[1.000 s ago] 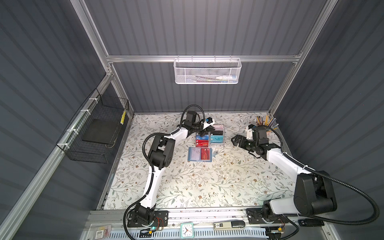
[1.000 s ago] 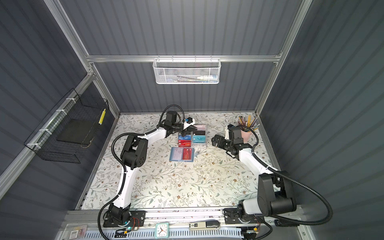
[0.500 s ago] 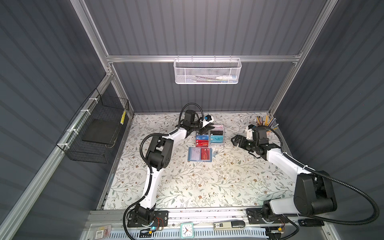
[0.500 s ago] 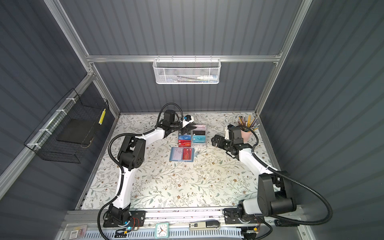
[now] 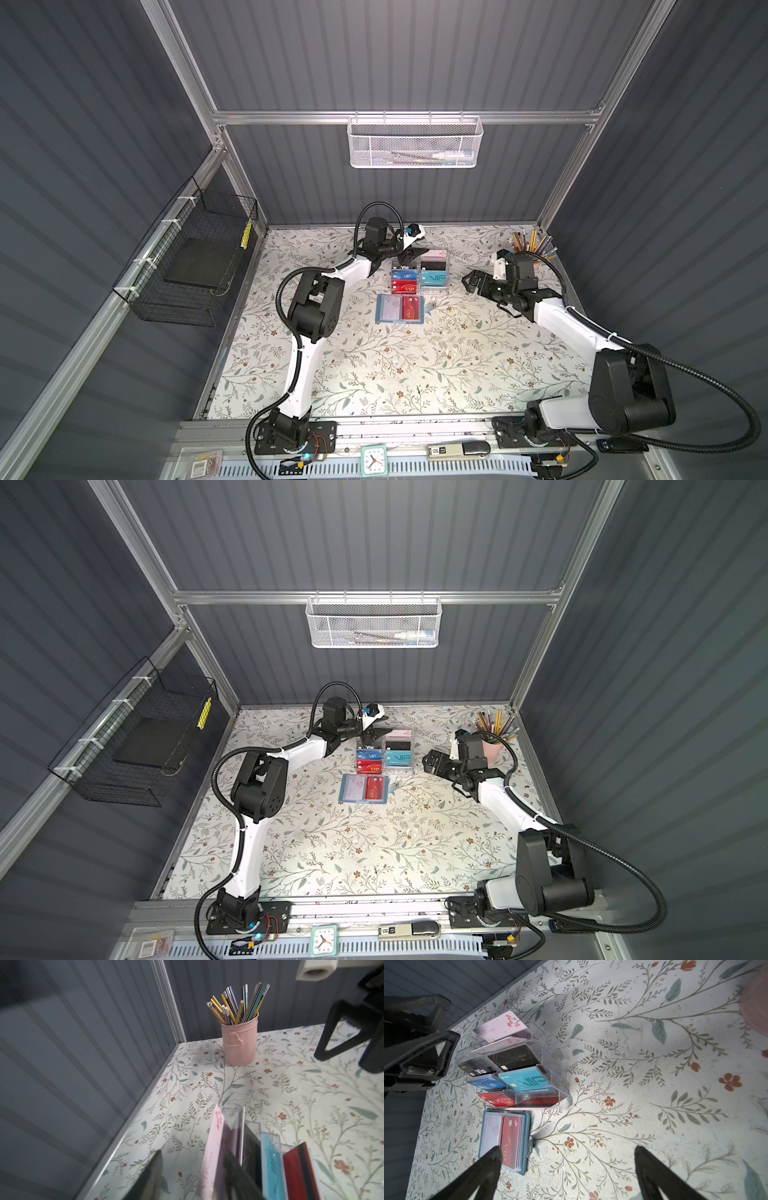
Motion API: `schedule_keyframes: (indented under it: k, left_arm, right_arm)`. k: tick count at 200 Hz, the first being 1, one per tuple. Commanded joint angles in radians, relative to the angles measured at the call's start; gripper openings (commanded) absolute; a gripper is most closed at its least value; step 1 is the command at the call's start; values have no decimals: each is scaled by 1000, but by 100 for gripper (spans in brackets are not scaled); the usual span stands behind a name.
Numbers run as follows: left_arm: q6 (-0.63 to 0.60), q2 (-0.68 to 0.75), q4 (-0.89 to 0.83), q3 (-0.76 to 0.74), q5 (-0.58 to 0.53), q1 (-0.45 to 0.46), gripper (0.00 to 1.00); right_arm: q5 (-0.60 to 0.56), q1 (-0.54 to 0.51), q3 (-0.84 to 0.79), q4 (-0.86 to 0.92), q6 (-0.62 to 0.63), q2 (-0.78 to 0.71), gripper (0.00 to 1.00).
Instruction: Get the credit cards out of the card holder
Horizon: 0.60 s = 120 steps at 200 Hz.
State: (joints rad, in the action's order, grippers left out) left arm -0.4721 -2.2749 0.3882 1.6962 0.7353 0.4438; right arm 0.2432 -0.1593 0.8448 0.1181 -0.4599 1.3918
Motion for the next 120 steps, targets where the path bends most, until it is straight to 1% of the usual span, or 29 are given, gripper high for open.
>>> schedule_keyframes:
  k: [1, 26, 43, 64, 68, 82, 89, 96, 102, 117, 120]
  left_arm:
    - [78, 97, 102, -35, -52, -14, 99]
    - [157, 153, 152, -81, -70, -28, 100]
    - [238, 210, 251, -164, -135, -33, 100]
    - [359, 296, 358, -271, -222, -34, 100]
    - [384, 312, 369, -318, -238, -34, 100]
    - [460, 362, 400, -393, -285, -34, 100]
    - [471, 392, 416, -439, -306, -34, 100]
    - [481, 423, 442, -492, -351, -31, 100]
    - [502, 450, 483, -543, -378, -28, 100]
    - [546, 507, 632, -688, -398, -28, 100]
    - [564, 515, 656, -712, -428, -28, 100]
  right_arm:
    - [-34, -11, 55, 35, 34, 20, 99]
    - [-89, -52, 152, 96, 68, 88, 99]
    - [-125, -85, 228, 121, 90, 155, 99]
    - [-135, -111, 327, 148, 107, 249, 99]
    - [-138, -116, 346, 154, 110, 267, 99]
    - [-156, -134, 407, 176, 124, 318, 99]
    - [-163, -142, 435, 189, 131, 341, 99]
    - [-173, -148, 458, 199, 138, 358, 99]
    - [-182, -153, 477, 210, 143, 373, 99]
    - [-205, -160, 511, 227, 151, 404, 99]
    - [-208, -160, 518, 233, 154, 409, 99]
